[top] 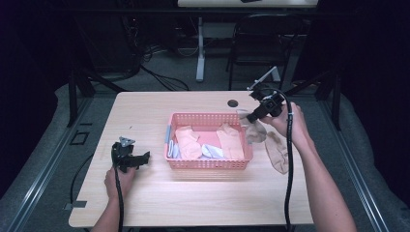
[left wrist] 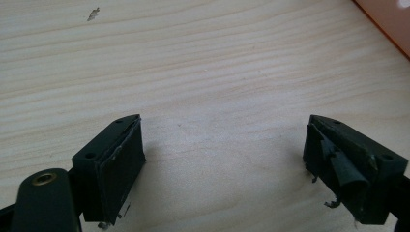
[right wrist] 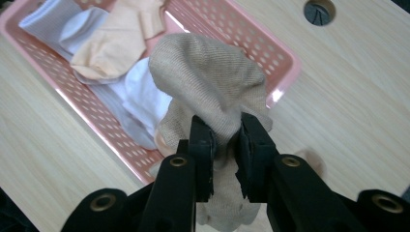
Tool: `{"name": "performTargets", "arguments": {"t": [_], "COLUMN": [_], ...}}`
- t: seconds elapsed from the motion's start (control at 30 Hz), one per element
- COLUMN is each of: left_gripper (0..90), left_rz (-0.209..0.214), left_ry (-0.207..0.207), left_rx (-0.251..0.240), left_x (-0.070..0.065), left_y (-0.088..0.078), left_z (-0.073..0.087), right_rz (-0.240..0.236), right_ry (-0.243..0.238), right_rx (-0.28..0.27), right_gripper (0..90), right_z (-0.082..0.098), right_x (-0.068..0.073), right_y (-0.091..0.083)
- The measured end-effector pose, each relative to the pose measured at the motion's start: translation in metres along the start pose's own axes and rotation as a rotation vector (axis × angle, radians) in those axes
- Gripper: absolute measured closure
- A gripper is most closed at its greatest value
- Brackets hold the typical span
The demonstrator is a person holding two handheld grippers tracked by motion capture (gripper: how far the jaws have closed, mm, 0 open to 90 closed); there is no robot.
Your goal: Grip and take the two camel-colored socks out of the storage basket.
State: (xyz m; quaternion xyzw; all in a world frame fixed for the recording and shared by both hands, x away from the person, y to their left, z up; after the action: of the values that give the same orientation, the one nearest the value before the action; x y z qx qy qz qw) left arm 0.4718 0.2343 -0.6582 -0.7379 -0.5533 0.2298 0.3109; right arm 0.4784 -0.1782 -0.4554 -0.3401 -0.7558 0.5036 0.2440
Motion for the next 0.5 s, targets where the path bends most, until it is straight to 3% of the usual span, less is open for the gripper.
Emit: {"name": "performTargets", "arguments": {"t": [0.27, 0.5], "left_gripper": [14.0, 14.1], "left_rz": [-0.001, -0.001], "left_ry": [0.001, 0.002], "left_rx": [-0.001, -0.001], "left_x": [0.000, 0.000], "left_y": [0.000, 0.000], "left_z": [0.000, 0.000], "right_rz": [0.044, 0.070], "right_ry": [0.079, 0.167], "right_rx": [0.030, 0.074], "right_gripper": [78.0, 77.9], "right_z": [0.032, 0.063], "right_x": [-0.038, -0.064], "right_y": [0.005, 0.034]}}
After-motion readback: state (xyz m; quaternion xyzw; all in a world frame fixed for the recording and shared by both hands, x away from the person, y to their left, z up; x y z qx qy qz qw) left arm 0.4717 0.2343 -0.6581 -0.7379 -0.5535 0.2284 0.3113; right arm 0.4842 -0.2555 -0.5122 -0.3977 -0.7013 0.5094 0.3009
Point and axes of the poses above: each handheld gripper's, and its own axes: y roughly forward along the jaws, z roughly out of its underside, x roughly to its left, the point moved 10 cm from there along y, roughly forward along the jaws, and after that the axes turned 3 degrees about x, right-handed, at the moved point
